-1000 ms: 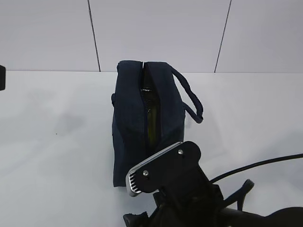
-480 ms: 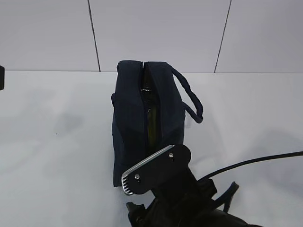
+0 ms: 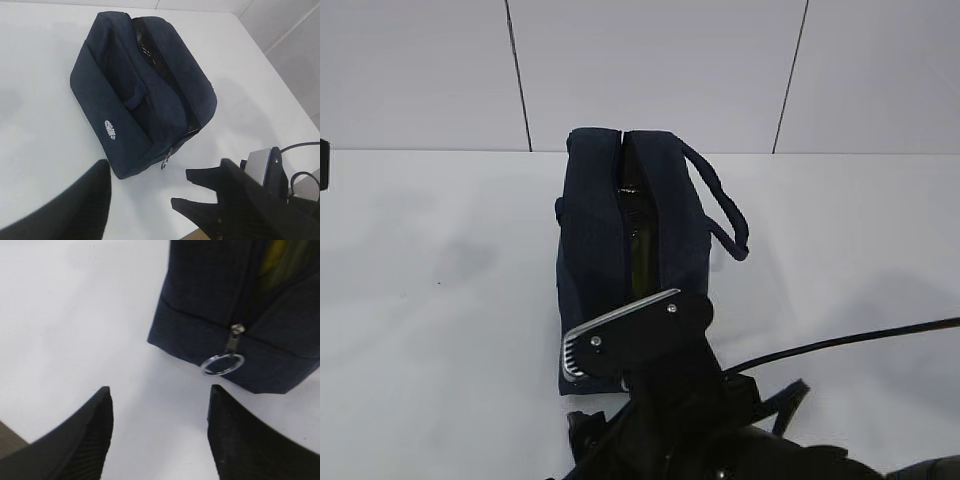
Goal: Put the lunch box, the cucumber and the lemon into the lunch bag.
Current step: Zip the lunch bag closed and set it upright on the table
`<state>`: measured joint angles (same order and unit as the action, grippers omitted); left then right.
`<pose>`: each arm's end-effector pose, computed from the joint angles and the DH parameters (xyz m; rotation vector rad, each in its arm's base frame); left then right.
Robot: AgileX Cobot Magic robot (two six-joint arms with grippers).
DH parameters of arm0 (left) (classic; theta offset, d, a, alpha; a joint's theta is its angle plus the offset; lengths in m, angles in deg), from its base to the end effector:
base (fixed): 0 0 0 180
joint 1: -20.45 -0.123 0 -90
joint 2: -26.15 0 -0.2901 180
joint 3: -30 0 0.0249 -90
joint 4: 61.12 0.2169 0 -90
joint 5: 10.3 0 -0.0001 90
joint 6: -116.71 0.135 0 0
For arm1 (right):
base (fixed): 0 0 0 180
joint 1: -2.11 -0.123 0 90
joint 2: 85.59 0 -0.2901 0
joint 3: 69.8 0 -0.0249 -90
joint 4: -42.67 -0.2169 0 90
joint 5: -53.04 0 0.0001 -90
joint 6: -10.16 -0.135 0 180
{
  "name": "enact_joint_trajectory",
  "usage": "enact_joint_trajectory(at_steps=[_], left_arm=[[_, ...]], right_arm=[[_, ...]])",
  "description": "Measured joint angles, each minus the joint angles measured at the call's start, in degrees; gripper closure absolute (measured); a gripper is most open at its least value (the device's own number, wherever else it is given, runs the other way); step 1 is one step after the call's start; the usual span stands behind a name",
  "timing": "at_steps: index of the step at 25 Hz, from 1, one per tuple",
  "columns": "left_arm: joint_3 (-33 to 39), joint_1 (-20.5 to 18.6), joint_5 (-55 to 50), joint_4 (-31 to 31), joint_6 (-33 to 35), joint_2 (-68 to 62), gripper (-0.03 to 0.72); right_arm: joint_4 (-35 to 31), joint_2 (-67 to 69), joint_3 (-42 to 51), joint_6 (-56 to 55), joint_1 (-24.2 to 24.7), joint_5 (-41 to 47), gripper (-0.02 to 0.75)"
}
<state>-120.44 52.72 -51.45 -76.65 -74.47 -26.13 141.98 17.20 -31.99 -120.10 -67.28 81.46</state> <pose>0.1111 -0.0983 0.3375 0.2873 2.1950 -0.7431 0.1666 0.2627 0.1690 -0.5517 2.2075 0.3366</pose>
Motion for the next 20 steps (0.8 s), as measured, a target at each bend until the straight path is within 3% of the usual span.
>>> enact_joint_trajectory(at_steps=[6, 8, 20], left_arm=[[0.0, 0.0, 0.0, -0.11, 0.0, 0.0, 0.222], [0.0, 0.0, 0.0, -0.11, 0.0, 0.0, 0.222], [0.0, 0.0, 0.0, -0.44, 0.0, 0.0, 0.222]], right_arm=[[-17.07, 0.64, -5.37, 15.38, 0.0, 2.17, 0.264], [-19.9, 1.0, -6.09, 19.08, 0.0, 2.96, 0.264], [-24.23, 4.08, -9.6, 21.07, 0.1, 7.01, 0.265]])
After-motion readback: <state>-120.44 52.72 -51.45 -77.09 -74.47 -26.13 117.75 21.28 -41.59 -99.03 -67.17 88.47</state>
